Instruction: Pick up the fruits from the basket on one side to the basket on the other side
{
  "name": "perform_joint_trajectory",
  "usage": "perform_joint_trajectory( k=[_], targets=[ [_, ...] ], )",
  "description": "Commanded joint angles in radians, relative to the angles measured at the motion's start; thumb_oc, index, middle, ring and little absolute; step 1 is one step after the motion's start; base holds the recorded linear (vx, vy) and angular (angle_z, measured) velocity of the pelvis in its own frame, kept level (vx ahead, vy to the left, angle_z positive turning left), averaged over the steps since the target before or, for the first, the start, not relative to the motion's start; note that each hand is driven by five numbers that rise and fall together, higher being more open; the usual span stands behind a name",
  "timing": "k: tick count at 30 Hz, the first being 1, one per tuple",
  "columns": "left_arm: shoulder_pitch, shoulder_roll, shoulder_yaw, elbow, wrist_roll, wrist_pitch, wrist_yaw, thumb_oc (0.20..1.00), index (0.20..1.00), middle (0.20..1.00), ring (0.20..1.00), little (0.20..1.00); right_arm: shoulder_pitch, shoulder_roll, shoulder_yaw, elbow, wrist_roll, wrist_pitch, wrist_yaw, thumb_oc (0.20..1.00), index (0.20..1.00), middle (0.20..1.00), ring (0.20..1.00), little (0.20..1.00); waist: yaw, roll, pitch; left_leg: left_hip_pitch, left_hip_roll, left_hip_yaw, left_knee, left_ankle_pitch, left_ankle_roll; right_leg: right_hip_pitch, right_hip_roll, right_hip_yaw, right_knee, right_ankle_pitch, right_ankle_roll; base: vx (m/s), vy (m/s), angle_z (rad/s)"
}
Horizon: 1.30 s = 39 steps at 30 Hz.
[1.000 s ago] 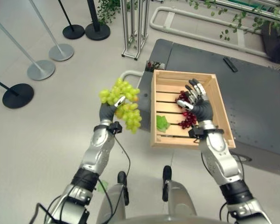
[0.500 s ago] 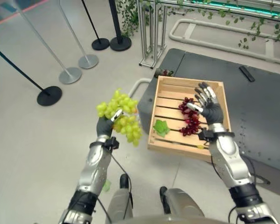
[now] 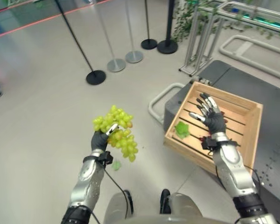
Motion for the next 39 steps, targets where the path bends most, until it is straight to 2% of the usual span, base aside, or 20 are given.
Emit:
perform_joint_trajectory(
  k=[1, 5, 7, 8, 11, 13, 14, 15, 16, 17, 18, 19, 23, 24, 25, 26, 27, 28, 31, 39],
  targets=[
    [-0.002, 0.031, 0.069, -0.142, -0.006, -0.058, -0.005, 0.200, 0.200, 0.200, 0.200, 0.200, -0.040, 0.014, -0.023, -0.051, -0.010, -0.047, -0.004, 1.000, 1.000, 1.000, 1.000, 1.000, -0.010, -0.016, -0.082, 0.001, 0.054, 0.035, 0.044, -0.107, 0.061, 0.002, -0.006, 0.117, -0.111, -0.050, 0.115, -0.18, 0.125, 1.21],
    [-0.030, 0.046, 0.053, -0.148, 0.024, -0.059, 0.011, 0.200, 0.200, 0.200, 0.200, 0.200, -0.030, 0.040, -0.041, -0.066, -0.006, -0.054, -0.043, 1.000, 1.000, 1.000, 1.000, 1.000, -0.014, -0.002, -0.102, 0.025, 0.109, 0.166, -0.081, -0.159, 0.052, -0.019, -0.081, -0.019, -0.061, -0.038, 0.163, -0.16, 0.230, 1.49],
    [-0.038, 0.060, 0.048, -0.151, 0.051, -0.058, 0.023, 0.200, 0.200, 0.200, 0.200, 0.200, -0.026, 0.047, -0.047, -0.065, -0.007, -0.057, -0.059, 1.000, 1.000, 1.000, 1.000, 1.000, -0.009, -0.007, -0.104, -0.009, 0.125, 0.176, -0.114, -0.130, 0.051, -0.028, -0.117, -0.054, -0.051, -0.007, 0.186, -0.09, 0.350, 2.49],
    [-0.036, 0.080, 0.064, -0.161, 0.093, -0.057, 0.039, 0.200, 0.200, 0.200, 0.200, 0.200, -0.025, 0.061, -0.046, -0.060, -0.023, -0.049, -0.058, 1.000, 1.000, 1.000, 1.000, 1.000, 0.007, -0.021, -0.109, 0.017, 0.086, 0.164, -0.208, -0.127, 0.068, -0.040, -0.153, -0.069, -0.015, 0.022, 0.216, -0.05, 0.304, 1.80],
    [-0.043, 0.087, 0.066, -0.165, 0.117, -0.058, 0.049, 0.200, 0.200, 0.200, 0.200, 0.200, -0.029, 0.076, -0.040, -0.053, -0.023, -0.044, -0.061, 1.000, 1.000, 1.000, 1.000, 1.000, 0.023, -0.042, -0.098, 0.000, 0.055, 0.143, -0.212, -0.128, 0.086, -0.040, -0.181, -0.076, 0.007, 0.045, 0.236, -0.08, 0.273, 0.75],
    [-0.058, 0.103, 0.078, -0.170, 0.135, -0.068, 0.074, 0.200, 0.200, 0.200, 0.200, 0.200, -0.048, 0.100, -0.021, -0.047, -0.026, -0.040, -0.068, 1.000, 1.000, 1.000, 1.000, 1.000, 0.052, -0.066, -0.081, -0.030, -0.016, 0.117, -0.232, -0.114, 0.127, -0.057, -0.232, -0.073, 0.028, 0.087, 0.248, -0.07, 0.268, 0.70],
    [-0.058, 0.104, 0.079, -0.169, 0.135, -0.068, 0.075, 0.200, 0.200, 0.200, 0.200, 0.200, -0.049, 0.101, -0.021, -0.045, -0.026, -0.040, -0.068, 1.000, 1.000, 1.000, 1.000, 1.000, 0.051, -0.064, -0.084, -0.021, -0.014, 0.105, -0.233, -0.135, 0.122, -0.053, -0.228, -0.057, 0.037, 0.069, 0.263, -0.06, 0.269, 0.56],
    [-0.074, 0.107, 0.067, -0.169, 0.129, -0.077, 0.091, 0.200, 0.200, 0.200, 0.200, 0.200, -0.064, 0.107, -0.008, -0.044, -0.031, -0.040, -0.076, 1.000, 1.000, 1.000, 1.000, 1.000, 0.053, -0.067, -0.070, -0.046, -0.069, 0.060, -0.241, -0.113, 0.147, -0.074, -0.239, 0.030, 0.038, 0.122, 0.257, 0.07, 0.157, 0.69],
    [-0.088, 0.110, 0.053, -0.166, 0.124, -0.083, 0.094, 0.200, 0.200, 0.200, 0.200, 0.200, -0.075, 0.106, -0.005, -0.041, -0.036, -0.040, -0.083, 1.000, 1.000, 1.000, 1.000, 1.000, 0.037, -0.062, -0.066, -0.047, -0.090, 0.026, -0.255, -0.104, 0.152, -0.091, -0.204, 0.142, 0.032, 0.118, 0.256, -0.02, 0.164, 0.85],
    [-0.090, 0.110, 0.054, -0.165, 0.124, -0.083, 0.094, 0.200, 0.200, 0.200, 0.200, 0.200, -0.077, 0.106, -0.006, -0.040, -0.036, -0.040, -0.083, 1.000, 1.000, 1.000, 1.000, 1.000, 0.037, -0.063, -0.068, -0.050, -0.092, 0.027, -0.260, -0.098, 0.153, -0.094, -0.205, 0.143, 0.029, 0.123, 0.255, 0.06, 0.133, 1.04],
    [-0.102, 0.111, 0.041, -0.162, 0.120, -0.088, 0.093, 0.200, 0.200, 0.200, 0.200, 0.200, -0.082, 0.103, -0.004, -0.037, -0.038, -0.040, -0.085, 1.000, 1.000, 1.000, 1.000, 1.000, 0.025, -0.055, -0.067, -0.047, -0.113, -0.005, -0.280, -0.085, 0.158, -0.111, -0.151, 0.260, 0.027, 0.104, 0.251, 0.13, 0.197, 1.14],
    [-0.121, 0.118, 0.019, -0.156, 0.125, -0.088, 0.082, 0.200, 0.200, 0.200, 0.200, 0.200, -0.084, 0.095, -0.003, -0.031, -0.034, -0.041, -0.083, 1.000, 1.000, 1.000, 1.000, 1.000, 0.008, -0.050, -0.067, -0.040, -0.149, -0.066, -0.306, -0.065, 0.167, -0.132, -0.035, 0.397, 0.054, 0.028, 0.224, 0.13, 0.194, 1.10],
    [-0.139, 0.127, 0.019, -0.165, 0.137, -0.086, 0.074, 0.200, 0.200, 0.200, 0.200, 0.200, -0.104, 0.093, 0.009, -0.013, -0.031, -0.043, -0.075, 1.000, 1.000, 1.000, 1.000, 1.000, 0.011, -0.040, -0.064, -0.035, -0.189, -0.149, -0.339, -0.039, 0.180, -0.178, 0.042, 0.448, 0.086, 0.001, 0.201, 0.11, 0.045, 0.96],
    [-0.154, 0.125, 0.015, -0.162, 0.131, -0.089, 0.074, 0.200, 0.200, 0.200, 0.200, 0.200, -0.119, 0.091, 0.008, -0.009, -0.038, -0.044, -0.072, 1.000, 1.000, 1.000, 1.000, 1.000, 0.003, -0.037, -0.057, -0.027, -0.203, -0.196, -0.349, -0.034, 0.187, -0.220, 0.093, 0.514, 0.072, -0.009, 0.191, 0.08, -0.027, 0.97],
    [-0.155, 0.125, 0.015, -0.162, 0.131, -0.089, 0.074, 0.200, 0.200, 0.200, 0.200, 0.200, -0.121, 0.090, 0.008, -0.007, -0.038, -0.045, -0.072, 1.000, 1.000, 1.000, 1.000, 1.000, 0.002, -0.036, -0.057, -0.026, -0.203, -0.198, -0.349, -0.036, 0.186, -0.220, 0.093, 0.512, 0.075, -0.012, 0.190, 0.16, -0.051, 1.14],
    [-0.170, 0.122, 0.004, -0.153, 0.127, -0.095, 0.071, 0.200, 0.200, 0.200, 0.200, 0.200, -0.133, 0.085, 0.014, 0.003, -0.034, -0.050, -0.072, 1.000, 1.000, 1.000, 1.000, 1.000, -0.008, -0.039, -0.046, -0.020, -0.227, -0.251, -0.347, -0.034, 0.184, -0.256, 0.127, 0.598, 0.022, -0.002, 0.191, 0.09, -0.030, 1.10],
    [-0.171, 0.121, 0.004, -0.152, 0.127, -0.095, 0.071, 0.200, 0.200, 0.200, 0.200, 0.200, -0.135, 0.084, 0.014, 0.006, -0.034, -0.051, -0.072, 1.000, 1.000, 1.000, 1.000, 1.000, -0.011, -0.037, -0.044, -0.019, -0.226, -0.253, -0.346, -0.037, 0.184, -0.252, 0.128, 0.596, 0.020, -0.003, 0.191, 0.16, -0.068, 1.25],
    [-0.181, 0.120, -0.007, -0.146, 0.125, -0.100, 0.067, 0.200, 0.200, 0.200, 0.200, 0.200, -0.141, 0.072, 0.020, 0.008, -0.027, -0.050, -0.068, 1.000, 1.000, 1.000, 1.000, 1.000, -0.014, -0.046, -0.040, -0.016, -0.259, -0.299, -0.339, -0.037, 0.182, -0.249, 0.162, 0.656, -0.005, 0.011, 0.190, 0.07, -0.043, 1.19],
    [-0.188, 0.107, -0.004, -0.135, 0.125, -0.106, 0.061, 0.200, 0.200, 0.200, 0.200, 0.200, -0.142, 0.067, 0.025, 0.013, -0.016, -0.052, -0.061, 1.000, 1.000, 1.000, 1.000, 1.000, -0.007, -0.057, -0.043, -0.025, -0.293, -0.335, -0.319, -0.044, 0.176, -0.201, 0.154, 0.677, -0.059, 0.000, 0.181, 0.07, -0.136, 1.07],
    [-0.113, 0.084, 0.041, -0.154, 0.053, -0.113, 0.044, 0.200, 0.200, 0.200, 0.200, 0.200, -0.188, 0.029, 0.068, 0.020, -0.017, -0.038, -0.023, 1.000, 1.000, 1.000, 1.000, 1.000, 0.053, -0.038, -0.074, -0.040, -0.266, -0.326, -0.259, -0.087, 0.156, -0.103, 0.106, 0.584, -0.189, 0.038, 0.155, 0.10, -0.177, 0.24]
  ],
)
